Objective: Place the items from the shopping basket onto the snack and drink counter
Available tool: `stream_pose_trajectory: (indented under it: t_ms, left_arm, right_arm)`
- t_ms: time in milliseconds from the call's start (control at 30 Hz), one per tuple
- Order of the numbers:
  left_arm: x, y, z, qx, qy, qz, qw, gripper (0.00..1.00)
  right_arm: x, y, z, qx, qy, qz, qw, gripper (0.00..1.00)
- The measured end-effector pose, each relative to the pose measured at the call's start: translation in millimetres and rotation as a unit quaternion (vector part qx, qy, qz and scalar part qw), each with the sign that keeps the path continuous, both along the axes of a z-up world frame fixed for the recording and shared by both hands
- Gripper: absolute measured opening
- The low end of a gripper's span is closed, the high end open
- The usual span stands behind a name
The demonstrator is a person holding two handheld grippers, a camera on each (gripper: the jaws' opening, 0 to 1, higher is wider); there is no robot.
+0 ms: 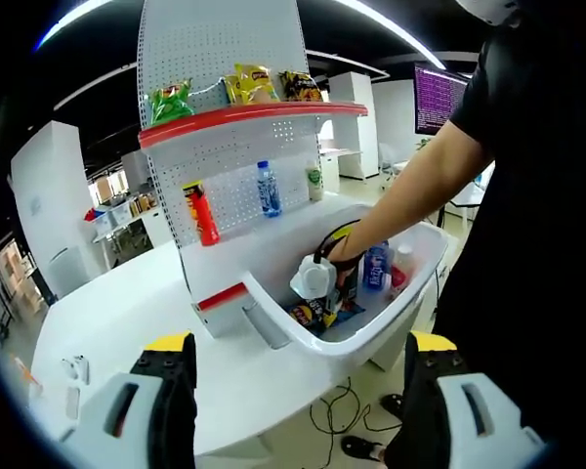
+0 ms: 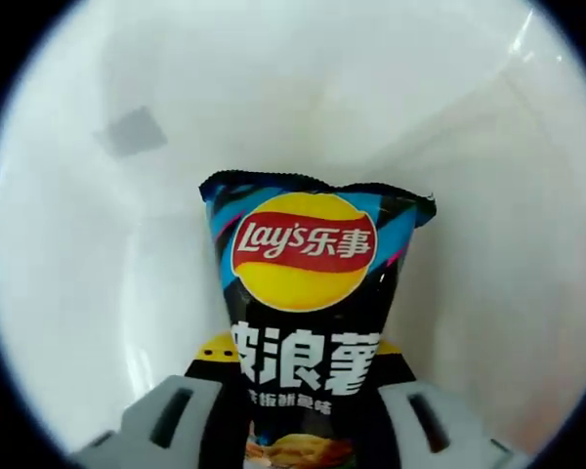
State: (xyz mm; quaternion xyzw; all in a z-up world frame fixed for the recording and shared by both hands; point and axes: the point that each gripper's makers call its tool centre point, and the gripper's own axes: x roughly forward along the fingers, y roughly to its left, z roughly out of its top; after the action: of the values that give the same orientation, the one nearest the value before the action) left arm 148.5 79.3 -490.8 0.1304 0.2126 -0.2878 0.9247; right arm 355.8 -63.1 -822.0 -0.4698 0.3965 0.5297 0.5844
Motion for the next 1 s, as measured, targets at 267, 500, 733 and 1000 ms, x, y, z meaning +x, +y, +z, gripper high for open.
stream_pose_trajectory:
  t_ms: [267,500,733,1000]
  left_arm:
    - [-0.5,-1.9,0.1,0.001,-0.002,-0.007,1.0000,0.88]
    - [0.2,-1.3,-1.3,0.001,-0.001,-0.013,0.9999,0.88]
    - [3.4,-2.6,-2.2,0.001,-0.001,-0.024,0.9997,0.88]
    - [14.8,-8.8,0.9,0.002,-0.005,-0.043,0.9990,0.88]
  right_arm:
    - [-3.4,2.8,17.7,0.010,-0.003,-0.007,0.9999,0.36]
    - [-8.4,4.0,32.4,0.022,-0.007,-0.001,0.9997,0.36]
    - [-14.0,2.7,51.7,0.038,-0.010,-0.004,0.9992,0.36]
    - [-21.0,6.8,84.9,0.062,-0.025,-0.005,0.9978,0.36]
